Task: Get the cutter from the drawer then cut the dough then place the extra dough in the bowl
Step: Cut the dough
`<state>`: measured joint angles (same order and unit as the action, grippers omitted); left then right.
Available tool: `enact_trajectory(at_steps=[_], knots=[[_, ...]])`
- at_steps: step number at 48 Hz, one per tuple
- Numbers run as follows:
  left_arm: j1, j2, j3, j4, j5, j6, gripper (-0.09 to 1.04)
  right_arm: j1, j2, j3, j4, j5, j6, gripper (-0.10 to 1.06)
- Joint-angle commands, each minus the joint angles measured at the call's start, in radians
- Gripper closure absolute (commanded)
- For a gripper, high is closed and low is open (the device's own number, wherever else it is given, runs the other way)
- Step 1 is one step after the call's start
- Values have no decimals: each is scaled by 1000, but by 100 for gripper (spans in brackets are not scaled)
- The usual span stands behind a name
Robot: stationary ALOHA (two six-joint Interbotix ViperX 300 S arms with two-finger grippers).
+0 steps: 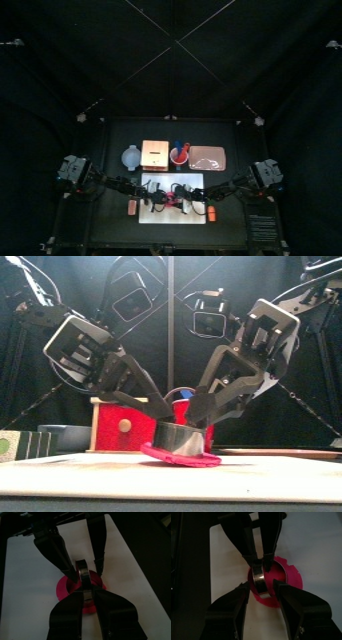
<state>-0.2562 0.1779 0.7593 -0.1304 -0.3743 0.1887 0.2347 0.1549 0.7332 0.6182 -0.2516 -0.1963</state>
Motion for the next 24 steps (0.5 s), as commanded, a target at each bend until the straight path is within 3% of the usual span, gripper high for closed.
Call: enact_trajectory(at_steps=[1, 24], knots=[[0, -35, -12, 3, -15, 5, 36, -8, -49, -15, -8, -3, -2, 17], [2, -26, -8, 2, -74, 5, 35, -31, -72, -32, -51, -3, -2, 17]])
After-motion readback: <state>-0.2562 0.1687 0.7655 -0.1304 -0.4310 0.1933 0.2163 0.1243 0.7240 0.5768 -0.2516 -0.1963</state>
